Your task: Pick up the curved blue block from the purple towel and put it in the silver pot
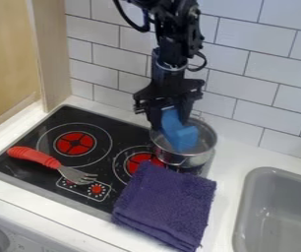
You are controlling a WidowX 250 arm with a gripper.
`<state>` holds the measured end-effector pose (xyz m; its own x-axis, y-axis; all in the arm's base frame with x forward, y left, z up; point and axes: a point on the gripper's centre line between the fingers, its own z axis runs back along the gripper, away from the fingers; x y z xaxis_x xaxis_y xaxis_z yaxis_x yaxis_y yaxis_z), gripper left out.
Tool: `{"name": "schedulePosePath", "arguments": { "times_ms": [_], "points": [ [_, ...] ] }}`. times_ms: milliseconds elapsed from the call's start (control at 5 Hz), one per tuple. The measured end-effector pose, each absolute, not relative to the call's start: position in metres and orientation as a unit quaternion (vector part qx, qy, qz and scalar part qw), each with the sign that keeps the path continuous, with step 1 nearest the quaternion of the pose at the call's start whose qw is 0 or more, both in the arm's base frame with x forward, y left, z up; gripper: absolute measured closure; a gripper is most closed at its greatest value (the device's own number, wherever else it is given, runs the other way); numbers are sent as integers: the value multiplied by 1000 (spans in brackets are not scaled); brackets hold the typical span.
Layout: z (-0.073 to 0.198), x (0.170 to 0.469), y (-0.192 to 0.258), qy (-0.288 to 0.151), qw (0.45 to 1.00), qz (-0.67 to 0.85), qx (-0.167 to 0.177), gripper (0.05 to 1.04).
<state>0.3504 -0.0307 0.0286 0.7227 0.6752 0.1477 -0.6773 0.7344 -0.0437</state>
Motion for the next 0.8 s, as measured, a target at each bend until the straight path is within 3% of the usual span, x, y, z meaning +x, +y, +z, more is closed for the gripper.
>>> {"name": "schedulePosePath", "arguments": {
  "times_ms": [600,800],
  "points": [
    [5,366,-32,-63,932,356,20,508],
    [5,365,-29,-64,927,368,28,437]
  ]
}}
